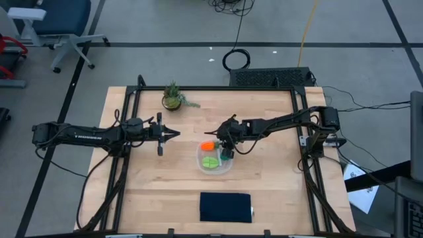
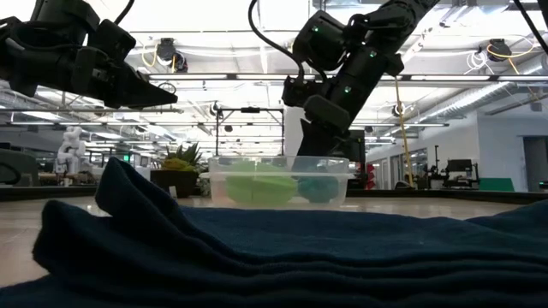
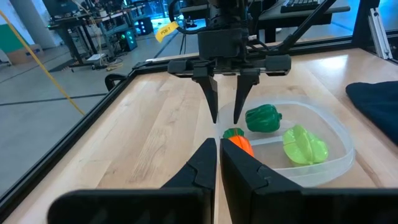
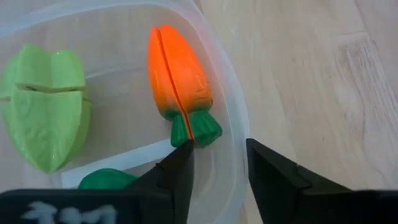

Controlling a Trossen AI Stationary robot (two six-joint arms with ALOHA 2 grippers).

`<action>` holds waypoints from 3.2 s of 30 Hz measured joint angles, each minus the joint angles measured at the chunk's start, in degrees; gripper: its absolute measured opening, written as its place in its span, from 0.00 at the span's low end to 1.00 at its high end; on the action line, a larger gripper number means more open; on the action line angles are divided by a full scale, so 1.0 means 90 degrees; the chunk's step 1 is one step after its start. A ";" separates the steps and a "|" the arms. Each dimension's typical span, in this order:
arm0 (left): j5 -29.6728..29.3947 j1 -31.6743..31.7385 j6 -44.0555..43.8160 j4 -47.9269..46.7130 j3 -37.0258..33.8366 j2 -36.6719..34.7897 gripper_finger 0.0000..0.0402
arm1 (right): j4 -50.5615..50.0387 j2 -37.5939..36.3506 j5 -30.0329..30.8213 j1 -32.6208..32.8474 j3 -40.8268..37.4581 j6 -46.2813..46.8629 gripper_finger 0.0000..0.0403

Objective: Pick and placing Produce into tupperware
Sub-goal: Adjust the transparent bin

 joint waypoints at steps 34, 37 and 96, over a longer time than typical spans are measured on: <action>0.0000 0.0002 0.0003 -0.0069 0.0001 0.0000 0.06 | -0.0151 -0.0604 0.0855 -0.0219 -0.0005 -0.0640 0.10; 0.0000 0.0002 0.0002 -0.0087 0.0001 0.0001 0.06 | -0.0063 -0.0452 0.0855 -0.0219 -0.0005 -0.0736 0.02; 0.0000 0.0000 0.0005 -0.0095 0.0001 0.0002 0.06 | -0.0801 -0.0223 0.0170 0.0079 -0.0002 -0.0044 0.00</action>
